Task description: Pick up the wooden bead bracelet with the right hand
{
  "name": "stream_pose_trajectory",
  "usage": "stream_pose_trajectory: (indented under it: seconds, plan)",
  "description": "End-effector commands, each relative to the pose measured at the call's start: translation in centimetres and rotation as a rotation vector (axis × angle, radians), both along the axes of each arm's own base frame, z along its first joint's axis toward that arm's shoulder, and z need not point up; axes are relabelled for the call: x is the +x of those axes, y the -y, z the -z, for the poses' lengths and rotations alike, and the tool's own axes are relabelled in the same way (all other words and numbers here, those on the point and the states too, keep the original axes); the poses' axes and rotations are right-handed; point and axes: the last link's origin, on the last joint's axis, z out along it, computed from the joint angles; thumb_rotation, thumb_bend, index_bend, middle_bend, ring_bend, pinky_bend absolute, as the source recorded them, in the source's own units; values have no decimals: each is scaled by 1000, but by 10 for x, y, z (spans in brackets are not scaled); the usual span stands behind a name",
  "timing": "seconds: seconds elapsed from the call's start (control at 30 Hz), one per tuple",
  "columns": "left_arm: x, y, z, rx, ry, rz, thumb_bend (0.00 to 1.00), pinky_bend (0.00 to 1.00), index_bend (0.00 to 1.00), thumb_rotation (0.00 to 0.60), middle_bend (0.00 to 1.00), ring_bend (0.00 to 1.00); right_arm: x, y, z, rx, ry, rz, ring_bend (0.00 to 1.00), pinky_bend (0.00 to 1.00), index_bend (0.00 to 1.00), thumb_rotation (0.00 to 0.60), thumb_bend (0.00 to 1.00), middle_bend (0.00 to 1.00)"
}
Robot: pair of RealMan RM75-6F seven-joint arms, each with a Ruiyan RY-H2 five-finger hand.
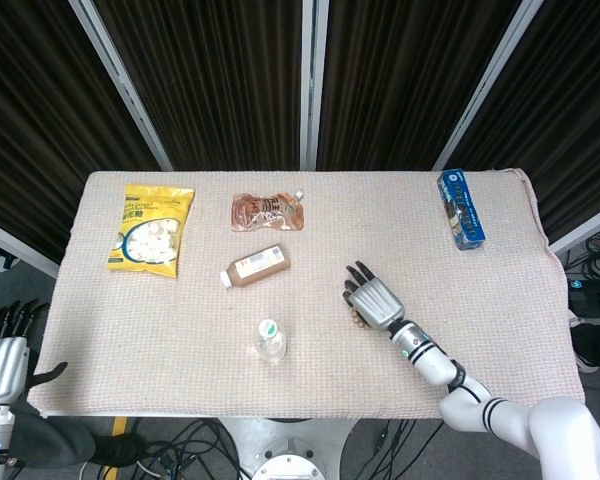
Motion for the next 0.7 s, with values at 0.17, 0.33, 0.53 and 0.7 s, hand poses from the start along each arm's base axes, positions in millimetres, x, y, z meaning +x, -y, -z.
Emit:
stream_pose_trajectory:
  seconds: [0.17, 0.33, 0.53, 0.7]
  plan:
    - [-1, 0, 0, 2, 6, 4, 0, 0, 149, 600, 81, 0, -10, -3, -25, -63, 84, 35, 122, 4, 668, 600, 529, 368]
    - [0, -2, 1, -3, 5, 12, 0, 0, 150, 600, 80, 0, -14, -5, -67, -93, 315, 191, 149, 8, 671, 600, 567, 389]
    - [4, -7, 2, -14, 1, 28, 0, 0, 149, 600, 80, 0, -30, 2, -122, -41, 618, 498, 221, 40, 671, 600, 656, 458]
    - [7, -10, 3, -26, -6, 36, 0, 0, 149, 600, 80, 0, -52, 3, -144, 52, 826, 747, 257, 41, 674, 600, 771, 513]
